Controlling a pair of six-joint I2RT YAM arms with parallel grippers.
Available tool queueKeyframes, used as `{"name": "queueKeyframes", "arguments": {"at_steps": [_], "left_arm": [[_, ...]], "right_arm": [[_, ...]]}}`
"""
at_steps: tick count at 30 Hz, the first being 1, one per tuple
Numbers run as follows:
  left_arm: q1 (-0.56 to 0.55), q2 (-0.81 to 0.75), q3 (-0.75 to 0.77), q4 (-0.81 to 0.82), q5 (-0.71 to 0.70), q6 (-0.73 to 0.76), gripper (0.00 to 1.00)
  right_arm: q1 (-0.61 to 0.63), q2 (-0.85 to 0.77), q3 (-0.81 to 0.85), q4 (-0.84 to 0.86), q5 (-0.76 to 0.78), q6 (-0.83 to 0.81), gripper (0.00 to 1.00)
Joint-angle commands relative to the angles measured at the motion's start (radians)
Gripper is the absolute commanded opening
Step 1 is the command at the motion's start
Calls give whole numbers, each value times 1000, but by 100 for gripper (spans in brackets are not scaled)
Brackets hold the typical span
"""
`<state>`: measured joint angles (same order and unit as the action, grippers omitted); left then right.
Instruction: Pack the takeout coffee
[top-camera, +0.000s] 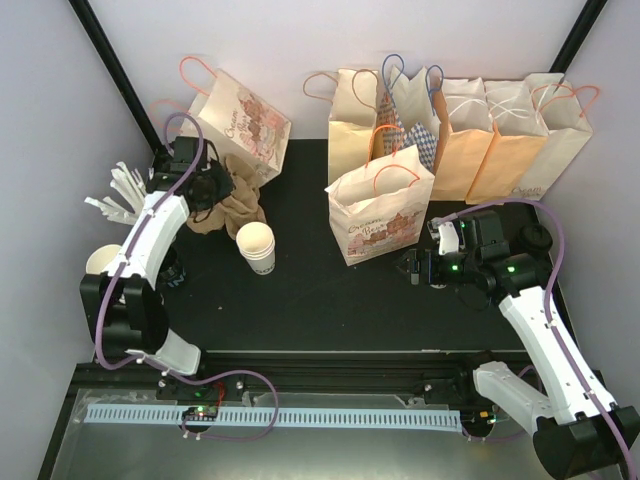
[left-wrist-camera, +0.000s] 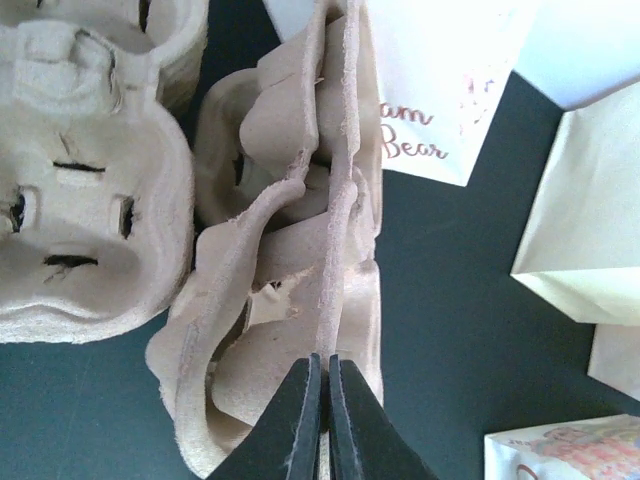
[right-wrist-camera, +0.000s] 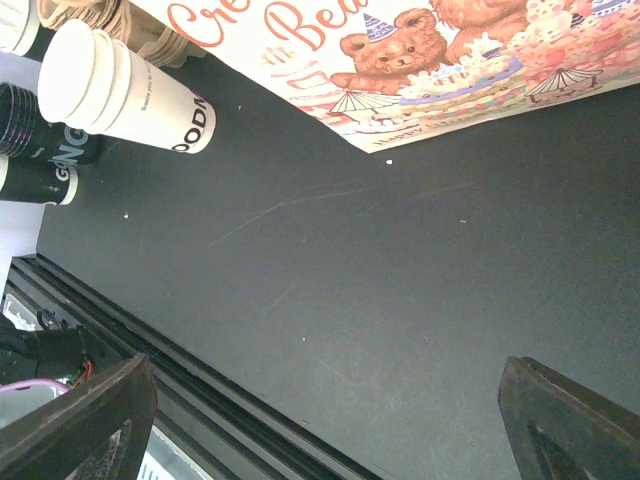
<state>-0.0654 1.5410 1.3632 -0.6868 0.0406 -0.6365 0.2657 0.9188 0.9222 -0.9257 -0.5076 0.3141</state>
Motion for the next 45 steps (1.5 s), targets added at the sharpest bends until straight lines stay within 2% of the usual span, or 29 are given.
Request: {"name": "queueKeyframes", "arguments": {"at_steps": [1,8,13,19,24,26,32,36,39,45], "left_arm": [[10,-52,43,21,31,23,2],[19,-90,25,31,54,8,2],[24,-142,6,94,129,9,2],[49,-298,-99,294,170,-51,3],[98,-444,-297,514,184,-174,6],[110,-453,-320,514,203,-190,6],[112,-400,-286,553,453,-174,4],[109,-412,-279,631,603,-222,4],[103,-440,-279,652,664,-250,4],[82,-521,-333,522,721,-280,4]], "right_arm": [[-2,-17,6,-2,-5,-13,96],[-3,-15,6,-5,-5,-15,96],[-2,-17,5,-5,-5,-15,96],[-3,-19,5,-6,-3,-17,96],[-2,-18,4,-5,-7,-16,96],[-2,-18,3,-5,-8,-17,96],[-1,-15,13,-11,-5,-21,96],[-2,-18,20,-14,-8,-19,96],[-2,-18,20,-12,-15,-18,96],[-2,-17,28,-9,-26,-10,96]]}}
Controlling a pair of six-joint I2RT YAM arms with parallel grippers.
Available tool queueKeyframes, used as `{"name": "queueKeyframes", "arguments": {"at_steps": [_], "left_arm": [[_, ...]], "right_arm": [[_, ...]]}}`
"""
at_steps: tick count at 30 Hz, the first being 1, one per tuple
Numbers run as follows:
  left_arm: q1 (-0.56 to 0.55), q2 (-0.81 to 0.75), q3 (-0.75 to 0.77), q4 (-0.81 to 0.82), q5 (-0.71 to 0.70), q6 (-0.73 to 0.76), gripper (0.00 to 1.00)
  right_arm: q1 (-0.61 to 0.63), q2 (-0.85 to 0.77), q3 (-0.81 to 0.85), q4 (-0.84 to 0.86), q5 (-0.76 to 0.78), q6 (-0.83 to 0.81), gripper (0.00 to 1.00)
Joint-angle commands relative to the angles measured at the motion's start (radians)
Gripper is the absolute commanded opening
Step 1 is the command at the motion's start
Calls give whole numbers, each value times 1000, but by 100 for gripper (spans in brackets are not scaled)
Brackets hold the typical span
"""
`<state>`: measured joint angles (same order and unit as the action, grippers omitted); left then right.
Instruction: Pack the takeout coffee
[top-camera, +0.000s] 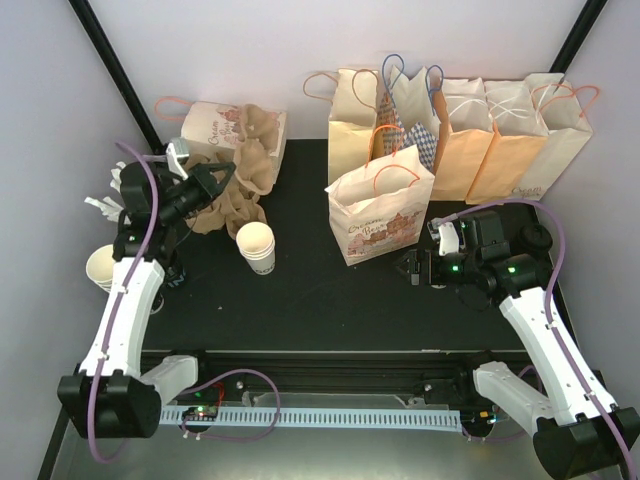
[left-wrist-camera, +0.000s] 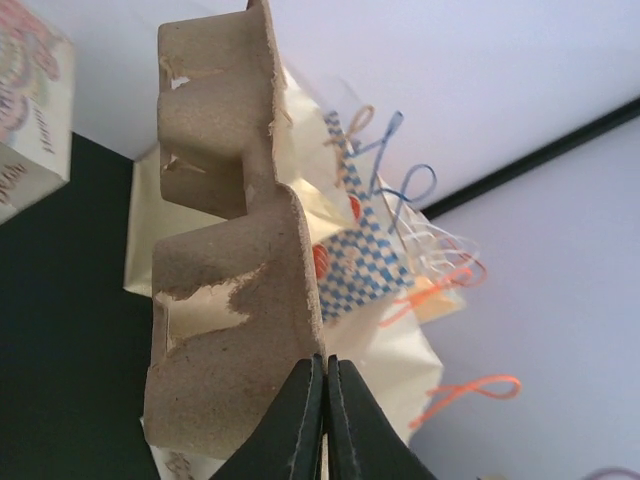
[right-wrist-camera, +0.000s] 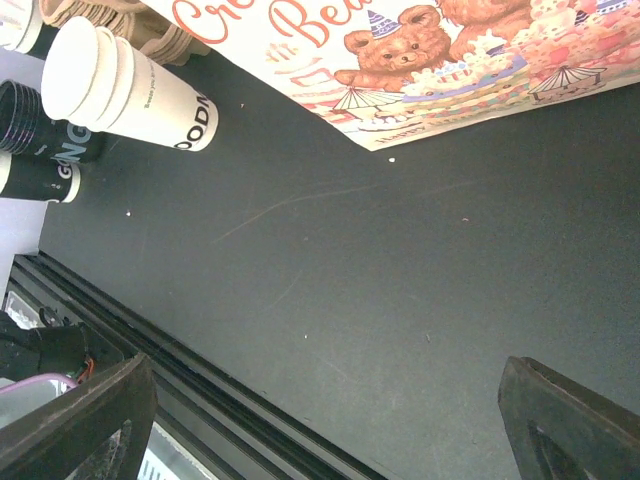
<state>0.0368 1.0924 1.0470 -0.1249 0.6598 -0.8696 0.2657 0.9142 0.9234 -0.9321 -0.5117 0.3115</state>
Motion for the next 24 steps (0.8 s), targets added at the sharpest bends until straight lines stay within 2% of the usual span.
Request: {"name": "queueKeyframes", "arguments": {"at_steps": [1,4,6,11,16,21,24], "left_arm": [[-30,-96,-50,-35,114,-67,4],[-91,-168,-159,-26,129,-128,4],[-154,-207,-209,-83,119,-134,4],[-309,-358,-330,-213,-28,-155,4],[-373,-485,-450,-285,-109,-220,3],[-449,-519,-577,-255,-94,-255,4],[-512,-485,-630,-216,-79,-263,4]], "right_arm": [[-2,-11,30,-2,-23,-6,96],[-2,-6,40,-2,-30,-2,96],[-1,-2,49,-3,-35,2,96],[-2,-12,54,-3,-44,15,96],[-2,-22,35,5,-59,27,96],[-1,-22,0,19,-108,5,95],[66,7,24,-14,-97,-46,94]]}}
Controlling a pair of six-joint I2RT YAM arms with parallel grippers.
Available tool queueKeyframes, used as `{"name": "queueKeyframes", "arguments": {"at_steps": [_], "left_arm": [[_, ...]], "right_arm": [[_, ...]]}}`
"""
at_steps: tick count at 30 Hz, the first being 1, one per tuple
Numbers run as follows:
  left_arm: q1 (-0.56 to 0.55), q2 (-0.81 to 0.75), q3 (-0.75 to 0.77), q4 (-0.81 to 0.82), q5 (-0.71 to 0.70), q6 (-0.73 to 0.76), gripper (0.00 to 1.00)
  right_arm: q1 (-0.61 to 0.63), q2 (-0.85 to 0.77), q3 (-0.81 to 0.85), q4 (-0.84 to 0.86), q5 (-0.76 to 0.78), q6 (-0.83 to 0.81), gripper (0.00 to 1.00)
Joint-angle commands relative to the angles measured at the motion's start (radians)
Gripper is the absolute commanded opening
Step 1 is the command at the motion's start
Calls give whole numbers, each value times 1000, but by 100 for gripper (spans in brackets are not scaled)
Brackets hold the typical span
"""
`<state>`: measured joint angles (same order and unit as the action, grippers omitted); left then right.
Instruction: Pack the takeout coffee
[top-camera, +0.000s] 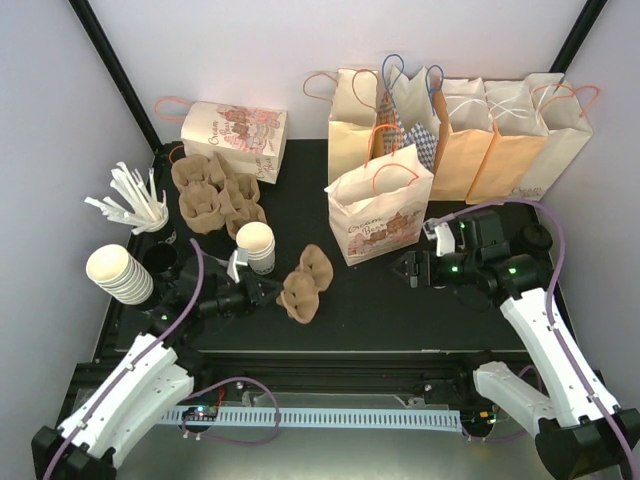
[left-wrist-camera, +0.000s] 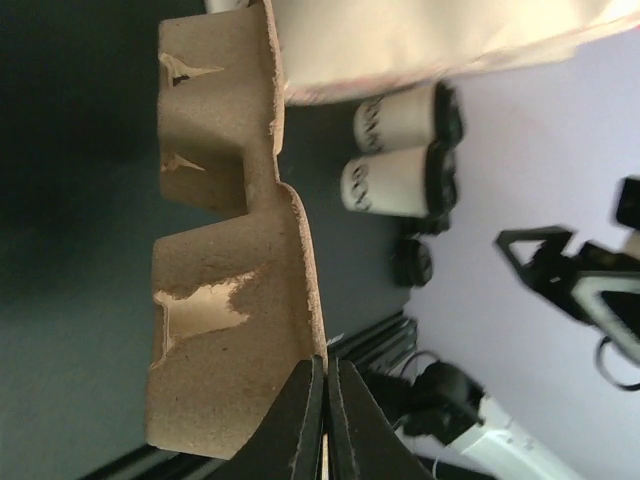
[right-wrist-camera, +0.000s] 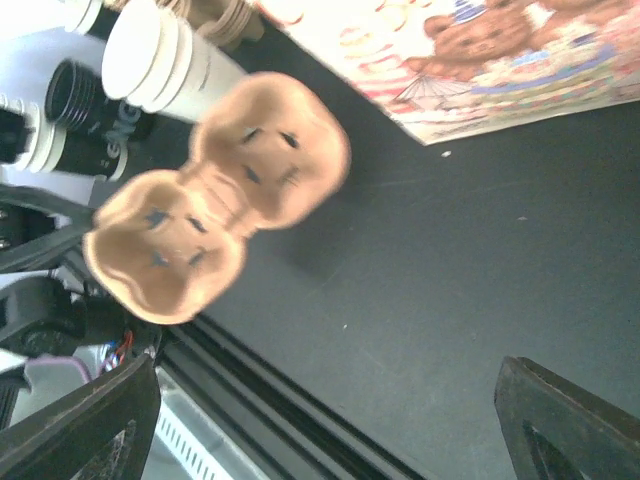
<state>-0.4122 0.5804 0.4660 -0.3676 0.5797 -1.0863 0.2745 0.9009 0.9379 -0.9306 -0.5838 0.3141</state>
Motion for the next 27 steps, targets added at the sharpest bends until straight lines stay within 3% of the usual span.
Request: {"name": "queueKeyframes", "arguments": {"at_steps": [1,5,9,10,14,18,24,27], "left_arm": [[-86,42,-65,60,9,-47,4],[-137,141,-106,135,54,-22,5],[-140,239,-84,82,34,73,9],[-139,260,-71,53,11,104,14],[-139,301,10,-115,-124,179,50],[-138,246,75,-225,-250,228,70],[-138,118,104,-228,-317,305,78],[-135,57,121,-280,-464,282,80]], "right_arm": [[94,26,27,-20,5,-52,94],[267,41,23,58,102,-5,94],[470,110,-34,199,229,85,92],[515,135,-44,228,272,103,92],[659,246,-22,280,443,102,90],[748,323,31,318,524,-8,90],[776,505,153,307,537,-137,90],[792,605,207,290,595,-173,90]]}}
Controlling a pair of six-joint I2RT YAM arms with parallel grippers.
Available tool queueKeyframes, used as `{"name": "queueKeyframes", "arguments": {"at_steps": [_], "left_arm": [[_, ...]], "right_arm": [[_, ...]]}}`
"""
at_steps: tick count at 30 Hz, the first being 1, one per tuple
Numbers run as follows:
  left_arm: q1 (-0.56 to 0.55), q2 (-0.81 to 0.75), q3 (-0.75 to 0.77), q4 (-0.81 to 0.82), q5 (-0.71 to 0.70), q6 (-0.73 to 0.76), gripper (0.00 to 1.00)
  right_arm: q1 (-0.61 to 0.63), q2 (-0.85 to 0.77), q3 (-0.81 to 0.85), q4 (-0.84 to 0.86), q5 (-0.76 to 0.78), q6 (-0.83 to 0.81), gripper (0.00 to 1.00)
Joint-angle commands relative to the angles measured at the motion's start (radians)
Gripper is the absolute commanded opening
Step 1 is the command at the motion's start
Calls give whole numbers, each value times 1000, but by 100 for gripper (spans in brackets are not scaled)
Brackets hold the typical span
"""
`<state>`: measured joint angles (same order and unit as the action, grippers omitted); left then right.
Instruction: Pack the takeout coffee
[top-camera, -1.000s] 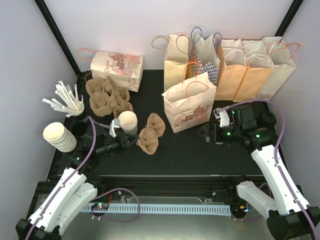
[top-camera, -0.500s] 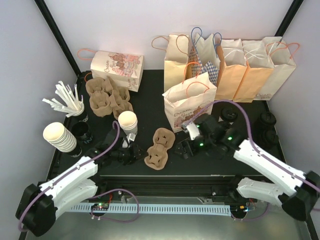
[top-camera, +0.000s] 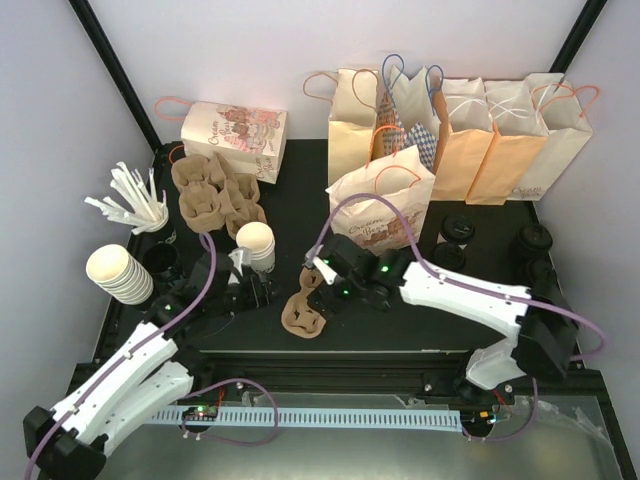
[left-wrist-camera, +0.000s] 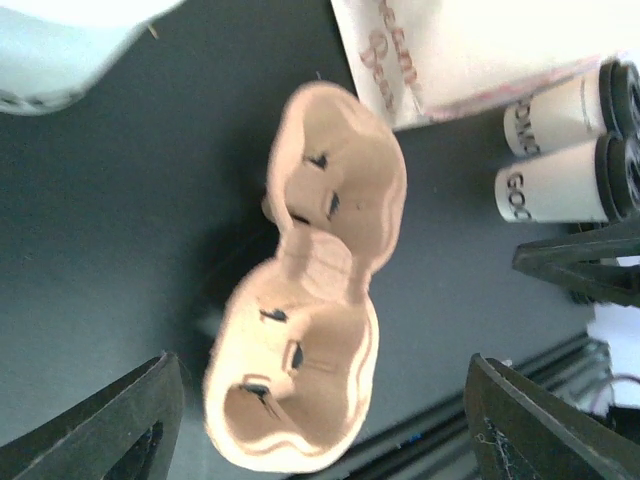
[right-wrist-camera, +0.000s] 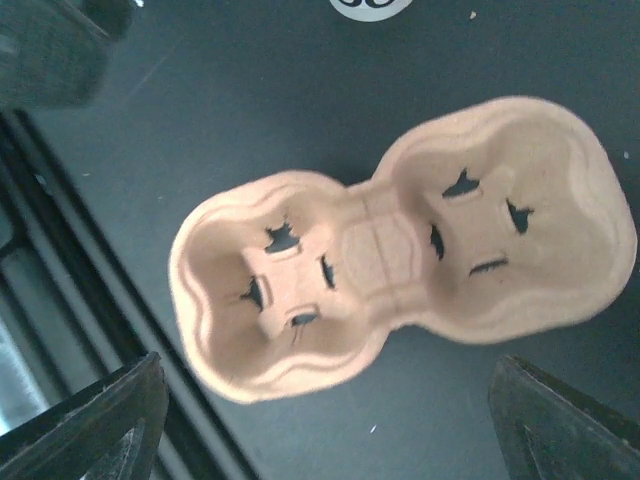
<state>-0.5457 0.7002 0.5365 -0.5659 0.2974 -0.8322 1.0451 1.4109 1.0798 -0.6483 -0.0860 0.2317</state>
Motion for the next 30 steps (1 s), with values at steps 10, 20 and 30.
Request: {"name": "queueKeyframes", "arguments": {"at_steps": [10,20,30], "left_arm": [[14,-104,211,-235,-417,101,86],[19,-93,215,-231,-425,122,86],[21,-80,203,-216,-429,130,86]], "right_arm": [[85,382,211,-27,220,-162,87],[87,496,238,-33,290,-180,87],[86,526,242,-22,300,-193,70]]}}
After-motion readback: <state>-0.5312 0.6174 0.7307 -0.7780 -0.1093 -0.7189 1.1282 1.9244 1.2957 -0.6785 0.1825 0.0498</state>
